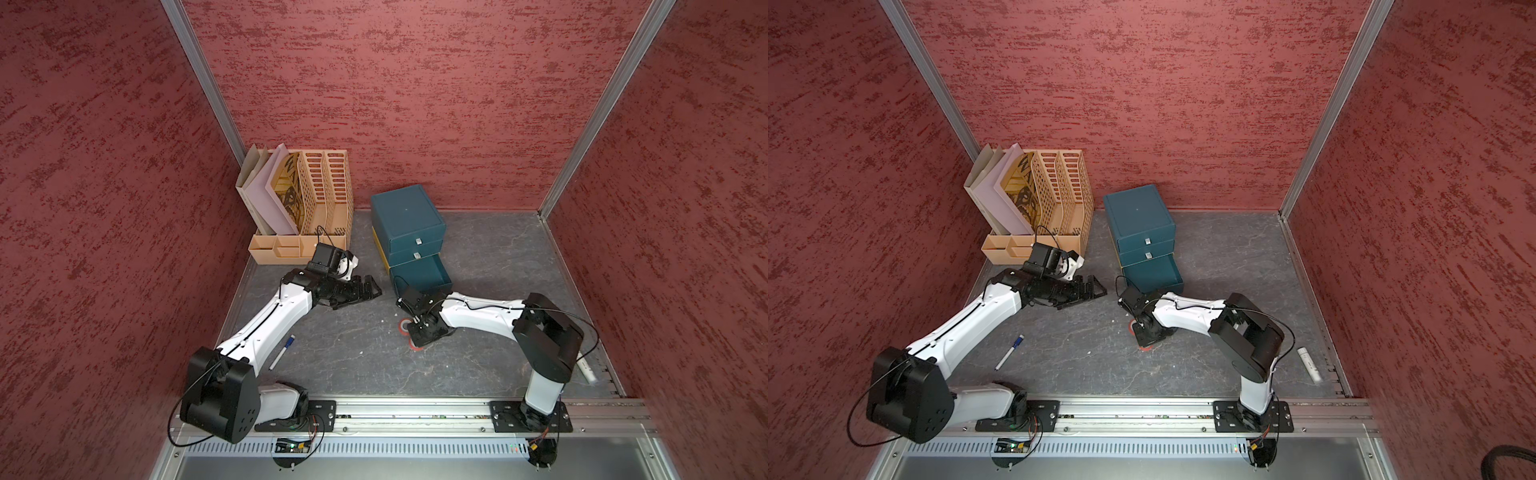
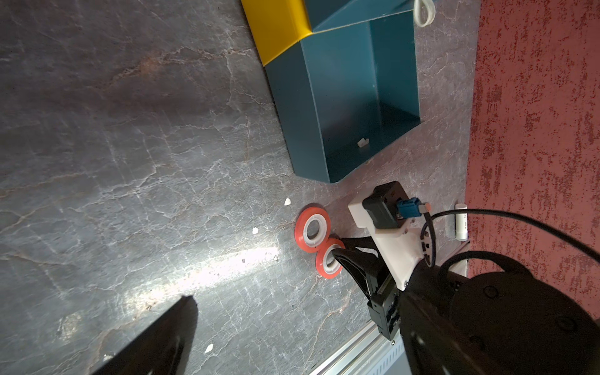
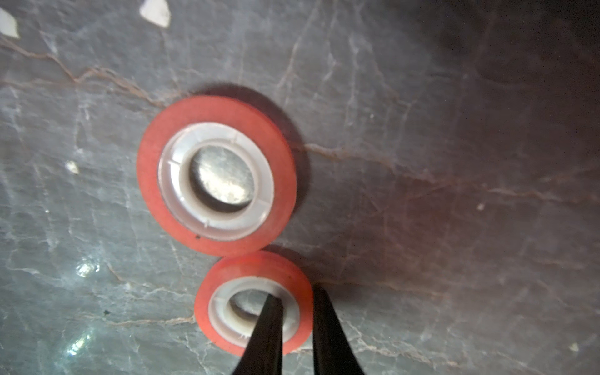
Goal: Place the transparent tape into the drawer according to color
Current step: Pick up the tape at the center of the board.
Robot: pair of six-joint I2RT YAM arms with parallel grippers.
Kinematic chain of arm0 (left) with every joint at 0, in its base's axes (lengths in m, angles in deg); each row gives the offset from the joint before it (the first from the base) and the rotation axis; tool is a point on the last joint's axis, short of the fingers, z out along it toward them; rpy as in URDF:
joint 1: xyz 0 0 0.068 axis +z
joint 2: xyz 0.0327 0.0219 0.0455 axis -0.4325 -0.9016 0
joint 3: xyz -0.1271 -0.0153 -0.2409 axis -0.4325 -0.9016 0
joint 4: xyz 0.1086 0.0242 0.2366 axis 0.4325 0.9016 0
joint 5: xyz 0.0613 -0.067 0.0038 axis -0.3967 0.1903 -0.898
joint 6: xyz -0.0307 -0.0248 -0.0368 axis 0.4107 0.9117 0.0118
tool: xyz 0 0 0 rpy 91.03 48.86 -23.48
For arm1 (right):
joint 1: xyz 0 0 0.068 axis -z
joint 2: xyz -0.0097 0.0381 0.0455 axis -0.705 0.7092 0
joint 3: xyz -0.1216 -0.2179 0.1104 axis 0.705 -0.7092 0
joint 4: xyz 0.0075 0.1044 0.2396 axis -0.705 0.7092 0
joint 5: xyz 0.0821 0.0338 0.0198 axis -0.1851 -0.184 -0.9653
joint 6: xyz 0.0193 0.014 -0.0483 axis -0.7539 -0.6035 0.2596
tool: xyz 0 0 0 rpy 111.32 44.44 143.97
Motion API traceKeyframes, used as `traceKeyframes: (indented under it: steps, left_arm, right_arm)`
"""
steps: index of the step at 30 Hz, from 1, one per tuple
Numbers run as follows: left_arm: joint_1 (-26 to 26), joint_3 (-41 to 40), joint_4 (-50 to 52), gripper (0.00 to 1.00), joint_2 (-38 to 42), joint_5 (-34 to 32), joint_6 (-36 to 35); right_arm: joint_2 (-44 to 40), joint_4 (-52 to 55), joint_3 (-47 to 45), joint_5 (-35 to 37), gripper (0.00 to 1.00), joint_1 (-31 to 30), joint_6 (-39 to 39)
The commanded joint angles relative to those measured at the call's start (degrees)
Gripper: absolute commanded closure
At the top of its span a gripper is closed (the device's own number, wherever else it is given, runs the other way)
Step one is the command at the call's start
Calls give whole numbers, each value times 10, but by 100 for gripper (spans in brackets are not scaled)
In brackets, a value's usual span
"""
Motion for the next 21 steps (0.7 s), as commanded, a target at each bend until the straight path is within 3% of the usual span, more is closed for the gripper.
traceKeyframes:
  steps: [1,13,21]
  left_arm:
    - [4,5,5,0,0,-7,-13]
    - [4,17,10,0,-2,-9,-14]
    - [0,19,8,0,-2,-6,-13]
  right_arm:
    - [-1,-4,-13,7,100,-7,-10]
    - [-92,11,-11,23,100,-7,-33]
    - [-156,54,20,77,100,5,-30]
